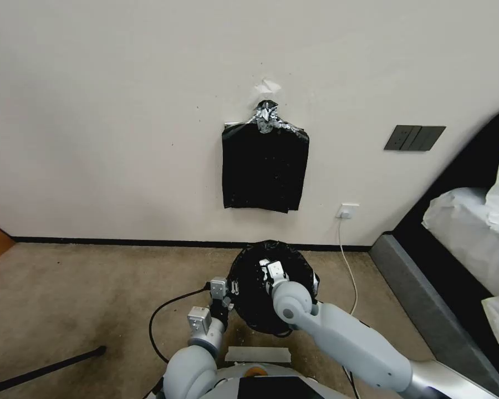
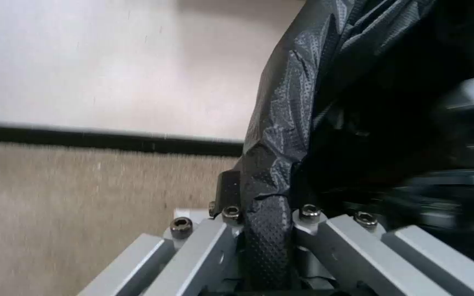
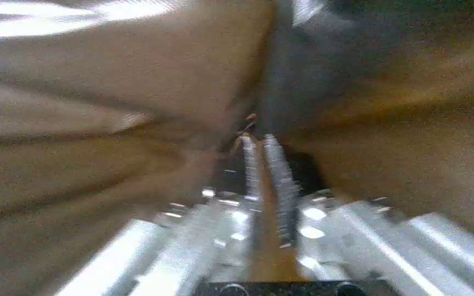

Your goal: Place a trash bag onto the trash bin.

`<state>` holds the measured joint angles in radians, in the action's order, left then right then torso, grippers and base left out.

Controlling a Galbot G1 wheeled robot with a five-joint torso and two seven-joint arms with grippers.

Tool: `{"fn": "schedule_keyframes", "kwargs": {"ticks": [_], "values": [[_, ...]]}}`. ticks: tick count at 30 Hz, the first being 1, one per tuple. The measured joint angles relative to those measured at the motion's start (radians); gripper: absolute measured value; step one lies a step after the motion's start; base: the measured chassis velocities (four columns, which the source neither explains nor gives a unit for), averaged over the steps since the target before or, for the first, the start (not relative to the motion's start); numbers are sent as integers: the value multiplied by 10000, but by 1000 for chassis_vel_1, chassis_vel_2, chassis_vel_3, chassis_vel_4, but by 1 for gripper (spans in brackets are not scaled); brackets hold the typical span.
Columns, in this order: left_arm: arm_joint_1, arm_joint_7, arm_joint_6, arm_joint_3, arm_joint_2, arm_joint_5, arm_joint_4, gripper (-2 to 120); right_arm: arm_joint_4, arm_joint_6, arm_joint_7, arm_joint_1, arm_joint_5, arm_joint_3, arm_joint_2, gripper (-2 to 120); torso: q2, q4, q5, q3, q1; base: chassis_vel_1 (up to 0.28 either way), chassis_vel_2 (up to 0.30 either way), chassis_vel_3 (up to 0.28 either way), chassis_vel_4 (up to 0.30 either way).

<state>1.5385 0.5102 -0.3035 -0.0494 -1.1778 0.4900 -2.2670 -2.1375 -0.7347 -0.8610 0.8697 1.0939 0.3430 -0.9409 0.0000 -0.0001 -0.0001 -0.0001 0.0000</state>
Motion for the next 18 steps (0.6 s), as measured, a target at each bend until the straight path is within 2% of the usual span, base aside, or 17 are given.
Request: {"fn": "schedule_keyframes", "kwargs": {"ticks": [1,2,5,7,11,13,14,15,16,18], "values": [[-36,89,-50,0,-26,102,58,1,-140,0,192,168,-53,-123,87,22,0,-1,2,0,0,0,0,0,0],[-36,89,-50,0,-26,102,58,1,-140,0,192,168,-53,-123,87,22,0,-1,2,0,0,0,0,0,0],[-203,573,-304,22,-191,691,393,1,-1015,-1,943,888,-112,-716,540,37,0,1,1,0,0,0,0,0,0],[-268,746,-393,26,-256,866,476,1,-1293,-1,1112,1113,-111,-884,662,39,0,0,2,0,0,0,0,0,0],[-691,1861,-859,10,-574,1995,872,1,-2293,-3,1783,2340,-326,-2092,986,59,0,1,4,0,0,0,0,0,0],[-713,1921,-879,8,-592,2076,888,1,-2316,-3,1813,2401,-344,-2156,992,59,1,1,4,1,0,0,0,0,0],[-948,2459,-1011,-33,-750,2891,1125,1,-2470,-3,2151,3022,-615,-2782,1046,69,0,-3,3,1,0,0,0,0,0],[-1062,2673,-1045,-66,-842,3215,1279,1,-2486,-3,2312,3311,-747,-3042,1082,75,1,-1,4,1,0,0,0,0,0],[-1062,2673,-1045,-66,-842,3215,1279,1,-2486,-3,2312,3311,-747,-3042,1082,75,1,-1,4,1,0,0,0,0,0],[-1235,2892,-1051,-101,-1043,3651,1593,1,-2466,-3,2558,3724,-1014,-3333,1144,84,0,-1,3,1,0,0,0,0,0]]}}
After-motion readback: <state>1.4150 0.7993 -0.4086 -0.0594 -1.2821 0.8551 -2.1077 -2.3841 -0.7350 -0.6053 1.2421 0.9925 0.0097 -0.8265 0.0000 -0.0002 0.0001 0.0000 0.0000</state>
